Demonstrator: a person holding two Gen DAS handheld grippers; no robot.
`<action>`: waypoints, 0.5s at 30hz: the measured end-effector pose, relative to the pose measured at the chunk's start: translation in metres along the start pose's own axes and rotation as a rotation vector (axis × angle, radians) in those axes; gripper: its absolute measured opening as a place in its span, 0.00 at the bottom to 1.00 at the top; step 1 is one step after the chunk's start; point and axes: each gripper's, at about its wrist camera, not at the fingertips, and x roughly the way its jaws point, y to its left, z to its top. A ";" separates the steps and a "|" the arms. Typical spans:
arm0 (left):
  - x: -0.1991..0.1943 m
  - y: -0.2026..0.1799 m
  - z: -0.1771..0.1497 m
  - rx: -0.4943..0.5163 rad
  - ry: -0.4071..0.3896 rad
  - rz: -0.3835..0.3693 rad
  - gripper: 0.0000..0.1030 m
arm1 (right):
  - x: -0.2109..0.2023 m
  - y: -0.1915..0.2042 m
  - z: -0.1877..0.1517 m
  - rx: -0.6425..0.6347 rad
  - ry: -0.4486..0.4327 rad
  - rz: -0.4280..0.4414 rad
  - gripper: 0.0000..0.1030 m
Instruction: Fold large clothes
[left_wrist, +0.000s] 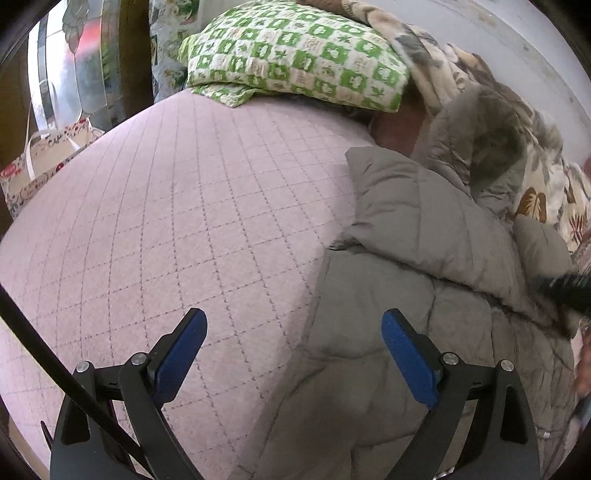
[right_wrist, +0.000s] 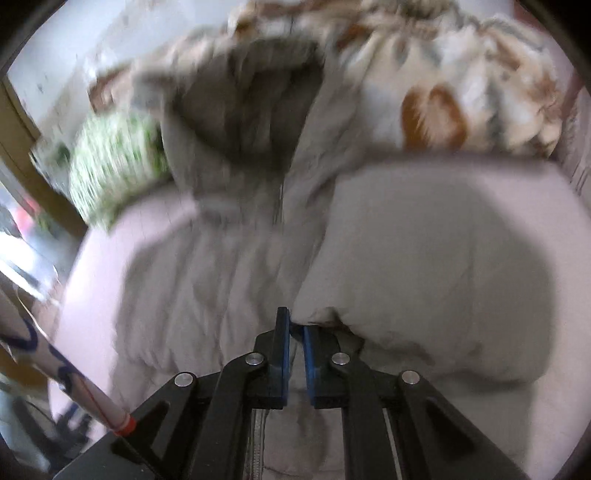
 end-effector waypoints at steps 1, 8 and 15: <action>0.000 -0.001 0.000 0.003 0.002 0.002 0.93 | 0.011 -0.002 -0.007 0.019 0.025 -0.006 0.09; -0.008 -0.024 -0.017 0.112 -0.001 0.001 0.93 | -0.026 -0.024 -0.060 0.096 -0.035 0.049 0.36; -0.043 -0.093 -0.043 0.300 0.031 -0.080 0.67 | -0.105 -0.094 -0.103 0.205 -0.275 0.043 0.43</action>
